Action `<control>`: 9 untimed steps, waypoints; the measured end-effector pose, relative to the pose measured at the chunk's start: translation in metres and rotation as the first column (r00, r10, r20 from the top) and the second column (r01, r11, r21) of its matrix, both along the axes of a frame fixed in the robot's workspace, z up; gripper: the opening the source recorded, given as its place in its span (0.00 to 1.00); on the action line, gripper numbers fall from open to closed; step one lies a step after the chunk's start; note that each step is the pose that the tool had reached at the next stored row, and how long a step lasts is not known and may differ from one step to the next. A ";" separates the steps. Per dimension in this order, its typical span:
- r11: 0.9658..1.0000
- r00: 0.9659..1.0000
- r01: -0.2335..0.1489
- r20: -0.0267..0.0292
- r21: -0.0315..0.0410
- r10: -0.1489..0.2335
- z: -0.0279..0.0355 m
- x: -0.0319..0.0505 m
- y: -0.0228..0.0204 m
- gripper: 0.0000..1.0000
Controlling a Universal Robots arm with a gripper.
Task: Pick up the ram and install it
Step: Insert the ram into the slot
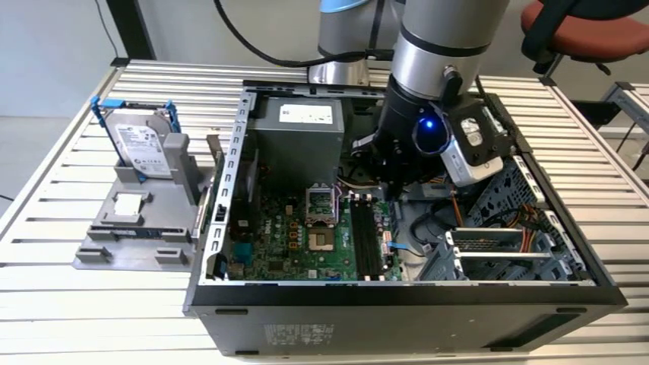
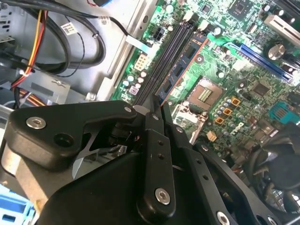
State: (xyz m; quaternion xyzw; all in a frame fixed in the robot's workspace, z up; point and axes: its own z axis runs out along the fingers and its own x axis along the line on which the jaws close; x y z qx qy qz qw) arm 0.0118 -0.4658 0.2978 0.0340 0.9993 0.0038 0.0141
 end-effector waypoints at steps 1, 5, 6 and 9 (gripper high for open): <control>1.000 1.000 0.000 0.000 0.000 0.000 -0.0019 -0.0006 0.0001 0.00; 1.000 1.000 0.000 0.000 0.000 0.000 -0.0092 -0.0014 0.0008 0.00; 1.000 1.000 0.000 0.000 0.000 0.000 -0.0110 -0.0014 0.0011 0.00; 1.000 1.000 0.000 0.000 0.000 0.000 -0.0165 -0.0015 0.0017 0.00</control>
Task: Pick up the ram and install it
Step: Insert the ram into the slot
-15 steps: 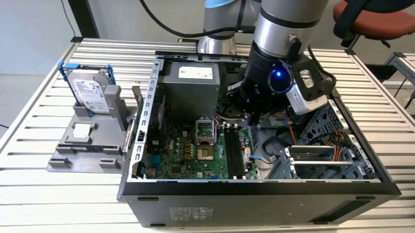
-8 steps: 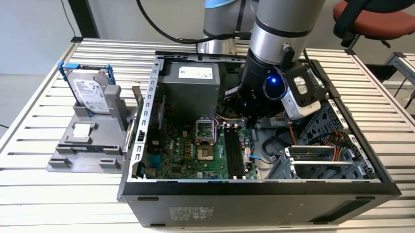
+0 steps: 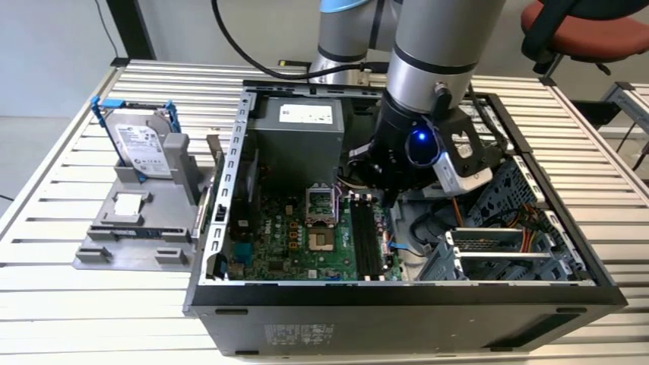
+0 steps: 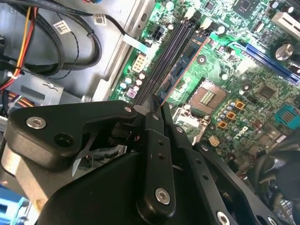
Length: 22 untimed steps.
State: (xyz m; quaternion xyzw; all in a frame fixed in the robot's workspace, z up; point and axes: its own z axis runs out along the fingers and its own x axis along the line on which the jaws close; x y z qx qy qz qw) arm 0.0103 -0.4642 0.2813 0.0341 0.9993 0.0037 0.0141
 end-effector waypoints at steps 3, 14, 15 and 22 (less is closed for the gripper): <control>1.000 1.000 0.000 0.000 0.000 0.000 -0.0054 0.0000 0.0003 0.00; 1.000 1.000 0.000 0.003 -0.002 0.000 -0.0254 0.0021 0.0003 0.00; 1.000 1.000 0.000 0.003 -0.002 0.000 -0.0272 0.0022 0.0003 0.00; 1.000 1.000 0.000 0.003 -0.002 0.000 -0.0398 0.0026 -0.0028 0.00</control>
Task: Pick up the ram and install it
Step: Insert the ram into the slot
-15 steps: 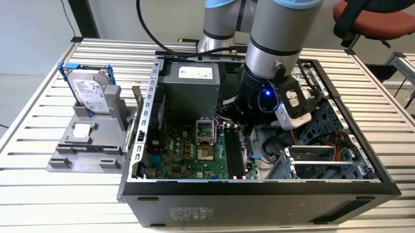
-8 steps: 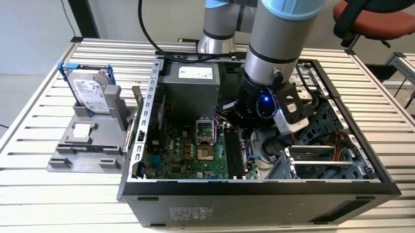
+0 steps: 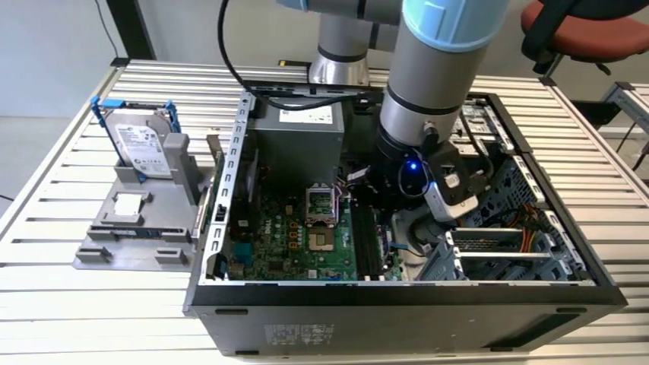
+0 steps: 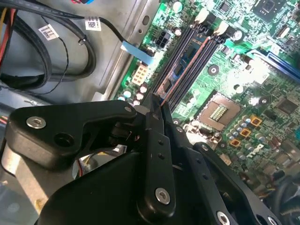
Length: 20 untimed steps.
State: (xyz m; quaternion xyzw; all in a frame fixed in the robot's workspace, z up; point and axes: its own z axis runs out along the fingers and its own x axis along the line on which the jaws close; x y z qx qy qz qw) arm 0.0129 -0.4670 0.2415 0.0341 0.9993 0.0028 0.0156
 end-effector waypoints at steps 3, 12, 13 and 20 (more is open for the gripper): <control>1.000 1.000 0.000 0.000 0.000 0.000 -0.0050 0.0000 -0.0041 0.00; 1.000 1.000 -0.020 -0.001 0.000 0.020 -0.0150 -0.0013 -0.0048 0.00; 1.000 1.000 -0.020 -0.002 0.000 0.020 -0.0150 -0.0013 -0.0048 0.00; 1.000 1.000 -0.020 -0.002 0.000 0.020 -0.0214 -0.0020 -0.0035 0.00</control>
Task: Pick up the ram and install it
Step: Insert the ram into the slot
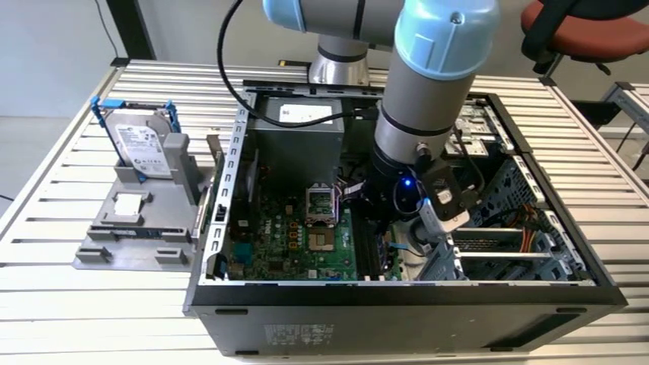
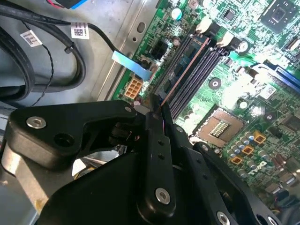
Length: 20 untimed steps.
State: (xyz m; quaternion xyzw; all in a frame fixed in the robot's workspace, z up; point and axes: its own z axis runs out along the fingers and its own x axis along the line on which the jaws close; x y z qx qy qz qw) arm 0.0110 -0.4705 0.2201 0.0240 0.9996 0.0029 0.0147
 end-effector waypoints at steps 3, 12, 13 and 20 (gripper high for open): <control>1.000 1.000 0.000 0.000 0.000 0.000 -0.0003 0.0000 0.0012 0.00; 1.000 1.000 -0.009 0.000 0.000 0.009 0.0018 0.0000 0.0003 0.00; 1.000 1.000 -0.010 0.000 0.000 0.010 0.0018 0.0000 0.0003 0.00; 1.000 1.000 -0.014 0.000 0.000 0.014 0.0013 -0.0015 0.0002 0.00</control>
